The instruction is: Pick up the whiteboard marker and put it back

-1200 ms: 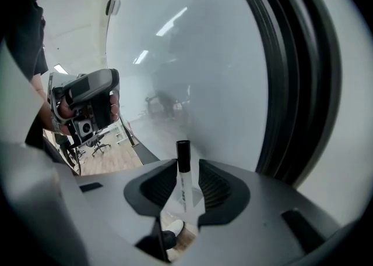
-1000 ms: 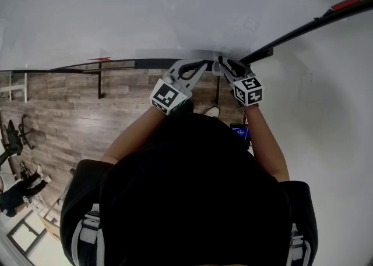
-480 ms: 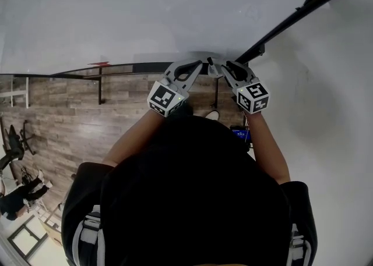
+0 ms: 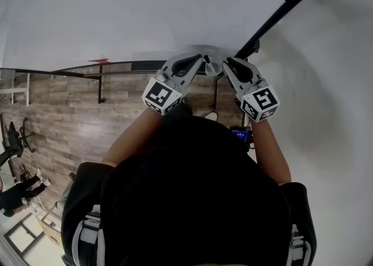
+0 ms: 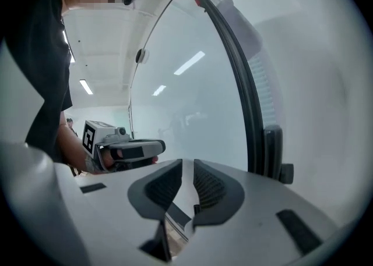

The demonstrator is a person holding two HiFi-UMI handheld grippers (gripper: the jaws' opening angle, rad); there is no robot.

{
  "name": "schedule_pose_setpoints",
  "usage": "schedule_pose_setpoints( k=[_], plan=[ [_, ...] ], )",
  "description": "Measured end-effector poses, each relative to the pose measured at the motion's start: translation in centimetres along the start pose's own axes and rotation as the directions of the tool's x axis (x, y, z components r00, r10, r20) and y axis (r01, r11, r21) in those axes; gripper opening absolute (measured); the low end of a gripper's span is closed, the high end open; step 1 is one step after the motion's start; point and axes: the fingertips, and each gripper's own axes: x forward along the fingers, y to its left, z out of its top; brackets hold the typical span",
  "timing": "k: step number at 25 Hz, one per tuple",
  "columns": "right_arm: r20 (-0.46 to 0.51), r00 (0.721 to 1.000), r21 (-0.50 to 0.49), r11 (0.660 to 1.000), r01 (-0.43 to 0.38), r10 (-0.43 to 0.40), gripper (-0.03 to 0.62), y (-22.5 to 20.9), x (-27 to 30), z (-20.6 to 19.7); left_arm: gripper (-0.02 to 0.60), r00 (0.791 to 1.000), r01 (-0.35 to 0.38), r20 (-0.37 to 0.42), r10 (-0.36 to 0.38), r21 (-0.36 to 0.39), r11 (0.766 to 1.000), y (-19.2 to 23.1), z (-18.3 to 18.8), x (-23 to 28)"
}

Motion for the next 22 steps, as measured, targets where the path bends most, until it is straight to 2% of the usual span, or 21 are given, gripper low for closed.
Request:
schedule_pose_setpoints(
  k=[5,10,13,22],
  plan=[
    [0.057,0.998,-0.034,0.999,0.001,0.001,0.032,0.8,-1.2,2.8,0.003,0.999,0.035,0.003,-0.036,0.029,0.999,-1.6,1.6,0.1],
    [0.102,0.995,-0.052,0.999,0.008,-0.003,0.005,1.6,-2.2,4.6,0.003,0.999,0.041,0.028,-0.041,0.021,0.999,-2.4,3.6,-0.3],
    [0.105,0.994,-0.07,0.997,0.019,-0.011,0.002,2.1,-2.5,4.8,0.003,0.997,0.048,0.057,-0.049,0.019,0.999,-2.5,3.9,-0.7],
    [0.101,0.995,-0.068,0.998,0.016,-0.009,0.002,2.6,-2.3,4.2,0.003,0.997,0.066,0.049,-0.065,-0.004,0.998,-2.2,3.5,-0.4]
  ],
)
